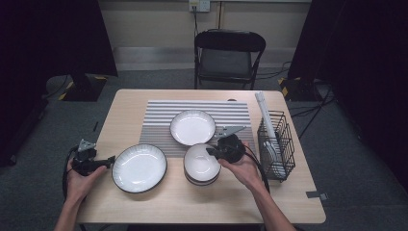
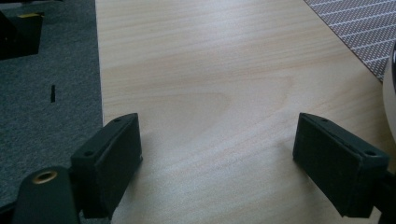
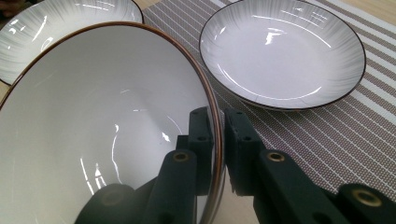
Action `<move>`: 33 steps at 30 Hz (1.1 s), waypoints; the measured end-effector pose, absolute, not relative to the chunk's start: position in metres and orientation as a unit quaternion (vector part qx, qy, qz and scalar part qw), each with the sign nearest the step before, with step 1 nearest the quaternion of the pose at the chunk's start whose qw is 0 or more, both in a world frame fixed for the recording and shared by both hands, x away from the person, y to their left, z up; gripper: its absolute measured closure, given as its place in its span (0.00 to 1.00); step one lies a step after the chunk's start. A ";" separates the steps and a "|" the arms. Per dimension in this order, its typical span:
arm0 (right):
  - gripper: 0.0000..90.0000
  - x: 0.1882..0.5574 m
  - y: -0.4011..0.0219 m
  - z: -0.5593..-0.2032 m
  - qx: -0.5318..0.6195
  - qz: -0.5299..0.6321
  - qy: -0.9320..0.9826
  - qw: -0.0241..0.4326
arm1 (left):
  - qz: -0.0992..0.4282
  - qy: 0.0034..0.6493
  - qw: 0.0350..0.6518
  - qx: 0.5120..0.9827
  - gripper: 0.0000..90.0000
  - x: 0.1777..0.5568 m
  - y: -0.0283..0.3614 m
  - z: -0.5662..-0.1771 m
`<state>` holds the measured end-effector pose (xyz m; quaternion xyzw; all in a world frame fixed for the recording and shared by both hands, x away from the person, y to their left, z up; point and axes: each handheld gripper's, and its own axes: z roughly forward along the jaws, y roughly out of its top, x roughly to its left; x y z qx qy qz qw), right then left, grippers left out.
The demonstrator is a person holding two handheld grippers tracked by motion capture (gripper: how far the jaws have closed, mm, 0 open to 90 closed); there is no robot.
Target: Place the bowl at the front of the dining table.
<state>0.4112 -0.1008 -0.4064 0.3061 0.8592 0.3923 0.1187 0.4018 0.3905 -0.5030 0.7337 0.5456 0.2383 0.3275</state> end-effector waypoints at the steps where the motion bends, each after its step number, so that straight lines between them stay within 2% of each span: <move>1: 0.91 0.411 -0.101 -0.406 0.307 0.393 0.859 0.118 | 0.238 0.546 0.328 0.733 0.17 0.402 0.390 -0.503; 9: 0.92 0.409 -0.102 -0.400 0.307 0.399 0.855 0.123 | 0.238 0.546 0.328 0.734 0.17 0.402 0.391 -0.503; 33: 0.92 0.412 -0.107 -0.400 0.324 0.411 0.847 0.098 | 0.238 0.546 0.328 0.734 0.17 0.402 0.391 -0.503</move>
